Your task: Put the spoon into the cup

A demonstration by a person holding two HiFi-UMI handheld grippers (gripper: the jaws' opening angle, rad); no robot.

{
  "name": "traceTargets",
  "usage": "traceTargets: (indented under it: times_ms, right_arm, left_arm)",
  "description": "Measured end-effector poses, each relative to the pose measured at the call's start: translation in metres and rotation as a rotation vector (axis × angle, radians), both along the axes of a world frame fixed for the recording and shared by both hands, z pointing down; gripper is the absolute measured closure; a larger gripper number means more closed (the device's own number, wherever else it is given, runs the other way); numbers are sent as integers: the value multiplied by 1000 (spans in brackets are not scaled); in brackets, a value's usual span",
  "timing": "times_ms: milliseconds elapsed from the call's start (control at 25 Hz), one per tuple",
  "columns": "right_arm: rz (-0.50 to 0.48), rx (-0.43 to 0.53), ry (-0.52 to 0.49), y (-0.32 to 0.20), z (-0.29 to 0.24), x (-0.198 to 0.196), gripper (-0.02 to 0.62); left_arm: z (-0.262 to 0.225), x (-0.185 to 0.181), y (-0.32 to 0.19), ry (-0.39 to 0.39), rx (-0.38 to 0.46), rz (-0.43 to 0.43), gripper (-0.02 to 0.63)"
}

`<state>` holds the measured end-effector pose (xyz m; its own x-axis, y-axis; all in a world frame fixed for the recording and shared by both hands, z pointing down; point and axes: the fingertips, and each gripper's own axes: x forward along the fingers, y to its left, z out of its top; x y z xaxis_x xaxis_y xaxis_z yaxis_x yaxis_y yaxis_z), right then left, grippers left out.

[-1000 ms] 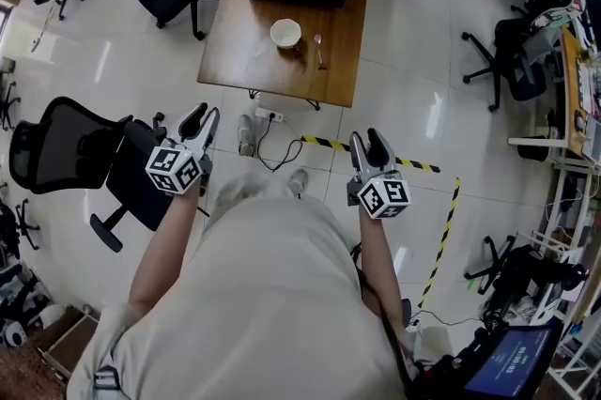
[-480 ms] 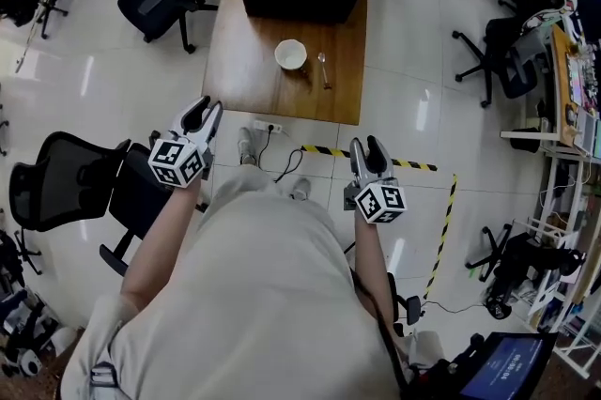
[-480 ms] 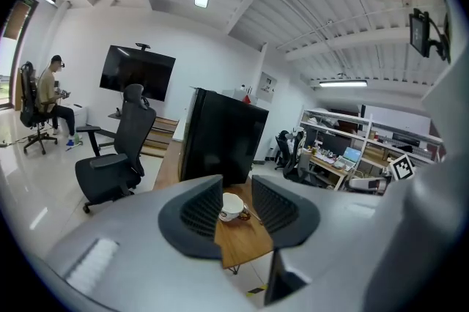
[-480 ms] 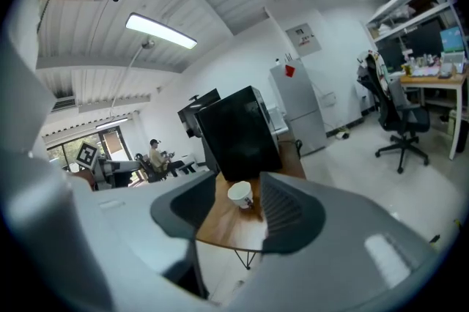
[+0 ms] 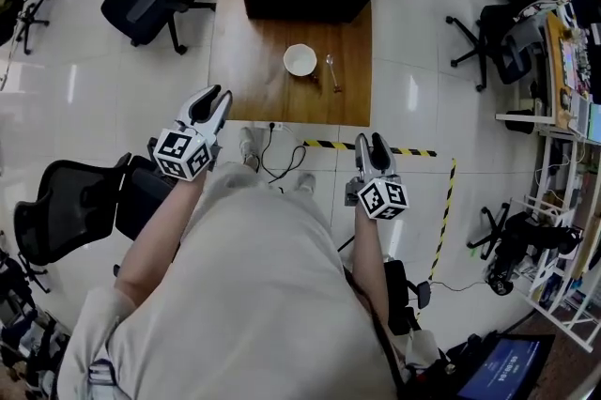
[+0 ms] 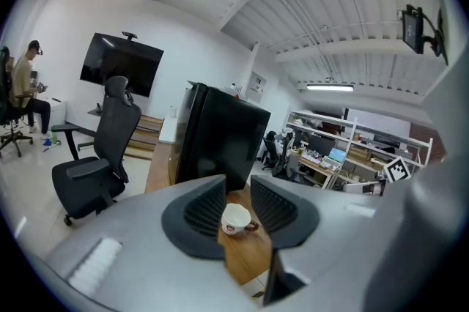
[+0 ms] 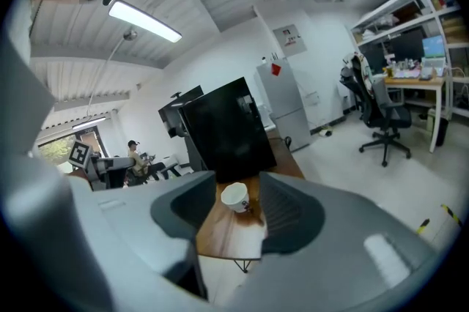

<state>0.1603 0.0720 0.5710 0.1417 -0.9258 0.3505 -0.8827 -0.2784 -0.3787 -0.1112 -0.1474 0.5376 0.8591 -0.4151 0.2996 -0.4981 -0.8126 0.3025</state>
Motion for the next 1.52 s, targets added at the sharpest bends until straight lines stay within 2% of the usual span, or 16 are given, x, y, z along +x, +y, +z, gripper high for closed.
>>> traceTargets:
  times_ms: [120,240,600,800,1000,1240,1360,1520]
  right_arm:
    - [38,1,16,-11,-3,-2,416]
    - [81,1,21,-22,-1,-4,416]
    - [107,-34,58,-48,-7,-17,416]
    - [104,-102,86,-47,8,-13,416]
    - [75,-150,96,-46,29,-8,416]
    - [33,-151,64,-53,56,14,416]
    - [-33,-174,63,-66,72,23,416]
    - [-145,-234,80,-84,92,22,416]
  left_arm:
    - [-15,-4,-10,47,54,36,525]
    - [-20,-5,-17,81,73,94,525]
    - [-11,-4,-18,117,27,184,525]
    - [-14,3,-9,119,26,232,525]
    - [-5,8,-12,79,9,225,525]
    - [-3,23,-13,17,33,187,534]
    - [-4,27,-16,-7,43,132,544]
    - [4,31,-19,-55,11,57,546]
